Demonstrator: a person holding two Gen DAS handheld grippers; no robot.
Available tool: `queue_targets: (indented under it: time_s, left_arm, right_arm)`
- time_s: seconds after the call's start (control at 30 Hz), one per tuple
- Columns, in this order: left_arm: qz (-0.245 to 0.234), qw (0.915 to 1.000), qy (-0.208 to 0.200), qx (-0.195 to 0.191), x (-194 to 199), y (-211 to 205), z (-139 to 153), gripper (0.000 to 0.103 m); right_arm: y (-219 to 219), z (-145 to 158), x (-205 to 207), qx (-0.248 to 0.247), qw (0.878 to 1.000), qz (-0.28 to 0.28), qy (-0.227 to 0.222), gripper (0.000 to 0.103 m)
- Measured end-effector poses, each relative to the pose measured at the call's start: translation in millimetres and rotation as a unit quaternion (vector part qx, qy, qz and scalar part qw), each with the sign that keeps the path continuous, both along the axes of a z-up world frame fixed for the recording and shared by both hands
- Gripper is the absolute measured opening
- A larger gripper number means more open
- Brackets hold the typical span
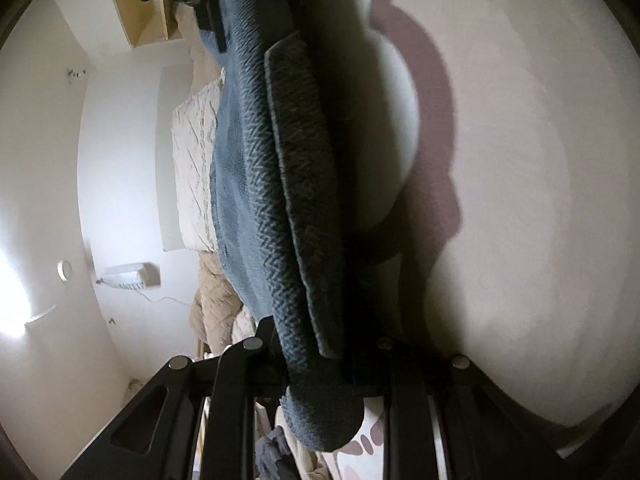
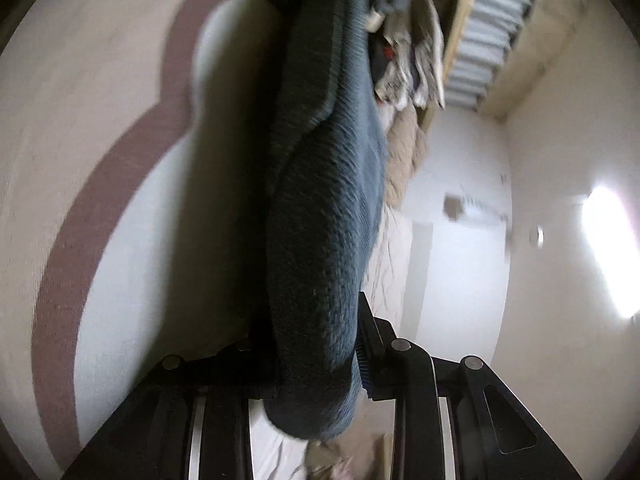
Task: Fold clothes
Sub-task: 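Lift the folded pants with both grippers and fold them in half again, then carry the folded denim pants with both grippers toward the stack of folded clothes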
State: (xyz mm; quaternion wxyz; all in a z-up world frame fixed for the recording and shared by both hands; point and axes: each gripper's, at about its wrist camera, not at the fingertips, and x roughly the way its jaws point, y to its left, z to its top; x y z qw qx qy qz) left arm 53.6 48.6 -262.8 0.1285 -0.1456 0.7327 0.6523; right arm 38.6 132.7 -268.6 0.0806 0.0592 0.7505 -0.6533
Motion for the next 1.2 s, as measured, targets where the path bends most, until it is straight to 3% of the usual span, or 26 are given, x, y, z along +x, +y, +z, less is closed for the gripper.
queue_targets:
  time_s: [0.07,0.13,0.2,0.27,0.33,0.43,0.5,0.67,0.8,0.97,1.13,1.2]
  left_arm:
    - [0.015,0.9994,-0.019,0.025,-9,1,7,0.020]
    - [0.034,0.9961,-0.049,0.065,-17,0,20,0.019]
    - [0.064,0.9853,-0.090,0.131,-31,-6,48,0.019]
    - [0.094,0.9682,-0.124,0.196,-46,-13,77,0.017]
    - [0.137,0.9384,-0.168,0.269,-68,-24,110,0.016]
    - [0.164,0.9019,-0.180,0.357,-94,-44,168,0.015]
    - [0.170,0.8859,-0.163,0.400,-105,-68,216,0.015]
    - [0.188,0.8558,-0.117,0.468,-109,-143,311,0.015]
    - [0.219,0.8278,-0.084,0.510,-108,-223,373,0.015]
    - [0.264,0.8074,-0.027,0.527,-111,-307,410,0.015]
    - [0.310,0.7549,0.037,0.576,-145,-385,416,0.016]
    - [0.326,0.7418,0.047,0.584,-158,-402,411,0.016]
  right_arm:
    - [1,3,-12,-0.002,0.999,-0.008,-0.037,0.029]
    - [-3,7,-27,-0.009,0.995,-0.032,-0.089,0.021]
    - [-10,22,-38,-0.027,0.990,-0.059,-0.129,0.017]
    - [-17,43,-47,-0.034,0.984,-0.076,-0.155,0.015]
    - [-24,70,-56,-0.022,0.984,-0.079,-0.158,0.014]
    - [-41,130,-79,-0.009,0.985,-0.087,-0.148,0.013]
    - [-61,182,-93,-0.029,0.983,-0.104,-0.145,0.013]
    - [-125,292,-113,-0.089,0.981,-0.112,-0.129,0.013]
    - [-183,348,-119,-0.131,0.979,-0.095,-0.125,0.013]
    - [-268,386,-124,-0.175,0.974,-0.049,-0.138,0.013]
    - [-347,393,-155,-0.249,0.960,-0.012,-0.131,0.013]
    - [-368,391,-175,-0.273,0.953,-0.014,-0.130,0.013]
